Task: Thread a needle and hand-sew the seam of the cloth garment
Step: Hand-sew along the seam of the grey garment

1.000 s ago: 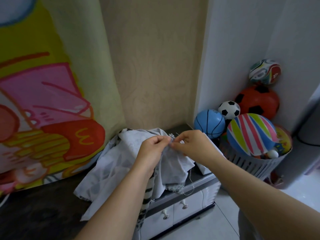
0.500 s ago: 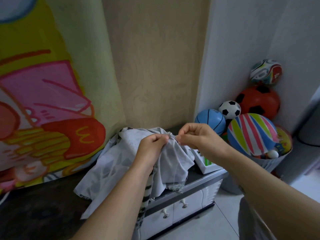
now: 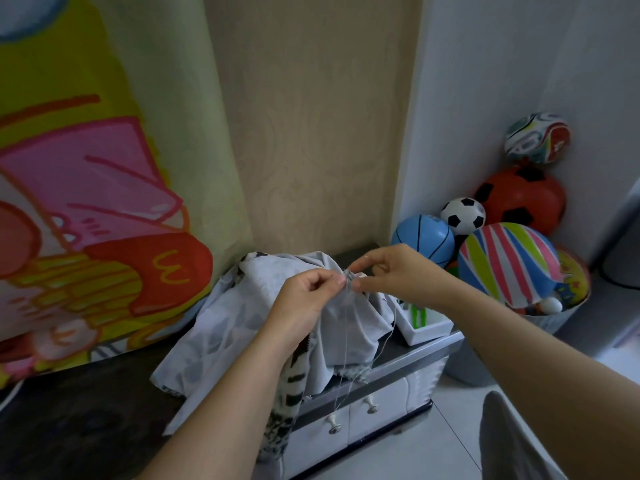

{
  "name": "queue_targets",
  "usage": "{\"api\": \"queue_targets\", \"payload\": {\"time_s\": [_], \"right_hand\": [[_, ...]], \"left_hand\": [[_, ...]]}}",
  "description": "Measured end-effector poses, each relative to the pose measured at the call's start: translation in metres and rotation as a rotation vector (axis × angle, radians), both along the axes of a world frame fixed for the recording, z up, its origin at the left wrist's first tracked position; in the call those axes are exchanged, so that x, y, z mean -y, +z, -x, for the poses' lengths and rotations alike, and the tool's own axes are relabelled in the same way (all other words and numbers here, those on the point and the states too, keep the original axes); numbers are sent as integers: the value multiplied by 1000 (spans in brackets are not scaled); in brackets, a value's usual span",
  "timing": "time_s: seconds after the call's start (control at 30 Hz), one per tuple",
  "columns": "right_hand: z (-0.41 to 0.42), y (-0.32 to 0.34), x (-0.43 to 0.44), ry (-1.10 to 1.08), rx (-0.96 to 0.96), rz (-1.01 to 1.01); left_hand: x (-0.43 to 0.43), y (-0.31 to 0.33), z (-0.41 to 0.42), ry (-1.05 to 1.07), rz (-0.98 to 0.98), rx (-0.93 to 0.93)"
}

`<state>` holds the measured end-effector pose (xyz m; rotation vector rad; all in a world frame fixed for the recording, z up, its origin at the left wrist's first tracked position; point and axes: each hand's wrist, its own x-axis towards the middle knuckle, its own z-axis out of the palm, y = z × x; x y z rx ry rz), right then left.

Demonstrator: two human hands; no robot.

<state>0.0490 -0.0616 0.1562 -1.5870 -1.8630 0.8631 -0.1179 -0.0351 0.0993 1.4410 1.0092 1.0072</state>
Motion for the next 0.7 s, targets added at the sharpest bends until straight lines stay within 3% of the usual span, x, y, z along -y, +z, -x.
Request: {"api": "queue_targets", "payload": {"time_s": [0.17, 0.3, 0.4, 0.7], "right_hand": [[-5, -7, -7, 26, -20, 53], [-15, -6, -5, 88, -294, 175], [-18, -12, -5, 85, -394, 245], [-11, -3, 1, -182, -106, 47]], "left_hand": [[2, 1, 4, -68, -21, 10], [0, 2, 11, -117, 40, 21], [-1, 1, 11, -126, 72, 35], [-6, -3, 7, -16, 94, 20]]}}
